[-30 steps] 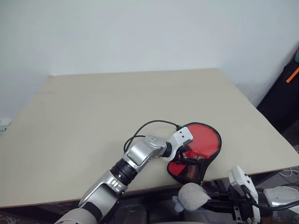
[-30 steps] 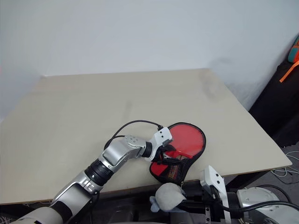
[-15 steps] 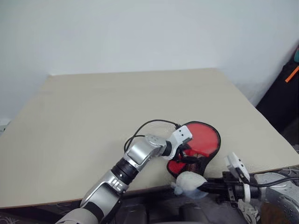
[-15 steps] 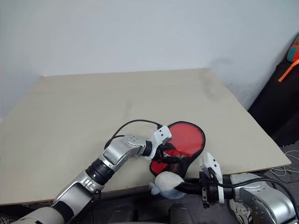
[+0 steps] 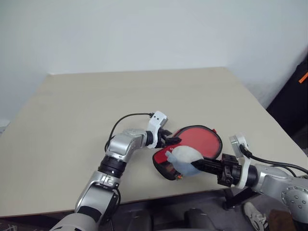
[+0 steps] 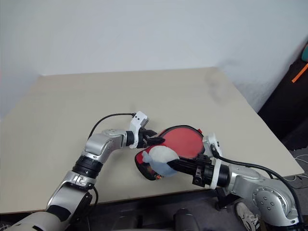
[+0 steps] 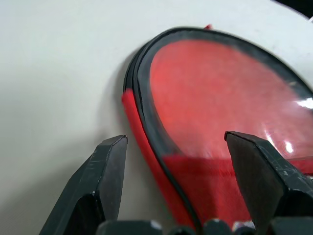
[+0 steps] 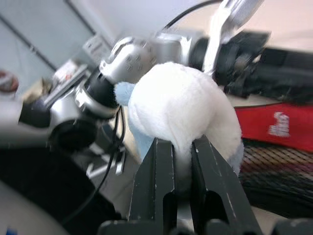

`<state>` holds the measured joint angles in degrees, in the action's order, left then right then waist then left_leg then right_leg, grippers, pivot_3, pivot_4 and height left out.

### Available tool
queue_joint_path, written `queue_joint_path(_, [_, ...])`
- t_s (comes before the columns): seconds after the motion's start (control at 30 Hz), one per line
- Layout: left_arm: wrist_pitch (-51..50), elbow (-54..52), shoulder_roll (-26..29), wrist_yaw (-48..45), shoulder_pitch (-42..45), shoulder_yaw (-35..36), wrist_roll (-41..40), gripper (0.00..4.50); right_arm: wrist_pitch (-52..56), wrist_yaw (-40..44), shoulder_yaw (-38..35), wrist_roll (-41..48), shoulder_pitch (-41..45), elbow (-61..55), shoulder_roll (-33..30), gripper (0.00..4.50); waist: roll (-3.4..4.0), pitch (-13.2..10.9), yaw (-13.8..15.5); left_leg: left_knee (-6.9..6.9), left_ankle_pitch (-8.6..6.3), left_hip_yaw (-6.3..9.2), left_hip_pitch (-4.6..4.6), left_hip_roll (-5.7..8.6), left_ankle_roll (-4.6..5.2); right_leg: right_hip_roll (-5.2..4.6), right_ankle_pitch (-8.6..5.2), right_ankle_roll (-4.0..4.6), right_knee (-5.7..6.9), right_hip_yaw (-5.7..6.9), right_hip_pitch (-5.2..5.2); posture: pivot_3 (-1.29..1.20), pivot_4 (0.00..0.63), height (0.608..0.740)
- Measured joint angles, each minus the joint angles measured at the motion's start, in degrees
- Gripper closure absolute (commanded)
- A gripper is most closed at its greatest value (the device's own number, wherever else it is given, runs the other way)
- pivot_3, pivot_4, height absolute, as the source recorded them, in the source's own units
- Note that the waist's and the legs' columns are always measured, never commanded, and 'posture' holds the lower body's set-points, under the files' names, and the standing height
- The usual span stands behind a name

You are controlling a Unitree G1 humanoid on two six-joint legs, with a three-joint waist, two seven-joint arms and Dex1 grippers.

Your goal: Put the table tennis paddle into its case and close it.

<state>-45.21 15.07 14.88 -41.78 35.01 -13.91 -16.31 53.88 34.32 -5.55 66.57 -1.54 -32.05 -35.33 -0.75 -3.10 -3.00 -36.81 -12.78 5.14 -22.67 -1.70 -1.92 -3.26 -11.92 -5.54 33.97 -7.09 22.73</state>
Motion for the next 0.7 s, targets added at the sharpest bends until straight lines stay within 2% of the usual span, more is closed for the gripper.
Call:
queue_joint_path(0.13, [0.5, -2.6, 0.3, -0.1, -2.5, -1.8, 0.9, 1.05, 2.5, -5.5, 0.9, -0.2, 1.7, 2.1, 0.5, 4.48, 0.01, 0.0, 0.3, 0.00, 0.00, -0.01, 0.00, 0.00, 0.00, 0.01, 0.00, 0.01, 0.01, -0.03, -0.01, 0.00, 0.000, 0.740])
queue_joint_path(0.3, [0.8, -5.4, 0.6, -0.1, -2.9, -1.9, 1.1, 1.05, 1.8, -7.3, 4.8, -6.8, 1.2, 5.2, 1.5, 4.48, 0.02, 0.0, 0.2, -0.15, 0.01, -0.05, 0.08, -0.01, 0.01, 0.02, 0.00, 0.00, 0.01, -0.05, -0.11, 0.00, 0.000, 0.740])
queue_joint_path(0.4, [0.8, -6.0, 1.2, -0.1, -3.1, -1.8, 1.1, 1.05, -0.3, -6.7, 5.9, -10.5, 0.9, 6.7, 2.5, 3.54, 0.04, 0.0, 0.0, -0.16, 0.02, -0.06, 0.12, -0.01, 0.02, 0.02, 0.01, 0.00, 0.02, -0.06, -0.12, 0.00, 0.000, 0.740])
queue_joint_path(0.6, [0.6, -6.4, 1.8, 0.1, -4.3, -1.3, 0.9, 1.05, -3.4, -5.5, 6.0, -14.7, 0.9, 8.2, 4.8, 1.26, 0.06, 0.0, 0.0, -0.16, 0.03, -0.04, 0.14, -0.03, 0.03, 0.06, 0.01, 0.00, 0.11, -0.06, -0.11, 0.00, 0.000, 0.740])
queue_joint_path(0.67, [0.4, -6.4, 2.1, 0.1, -4.6, -0.9, 0.8, 1.05, -4.6, -5.2, 6.0, -15.3, 0.9, 8.9, 5.6, 0.63, 0.06, 0.0, 0.0, -0.16, 0.03, -0.04, 0.13, -0.03, 0.03, 0.06, 0.01, 0.00, 0.13, -0.06, -0.10, 0.00, 0.000, 0.740])
queue_joint_path(0.7, [0.3, -6.4, 2.3, 0.1, -4.7, -0.6, 0.8, 1.05, -5.1, -5.1, 5.9, -15.7, 0.9, 9.2, 6.3, 0.63, 0.06, 0.0, 0.0, -0.16, 0.03, -0.03, 0.12, -0.03, 0.03, 0.06, 0.01, 0.00, 0.14, -0.06, -0.09, 0.00, 0.000, 0.740])
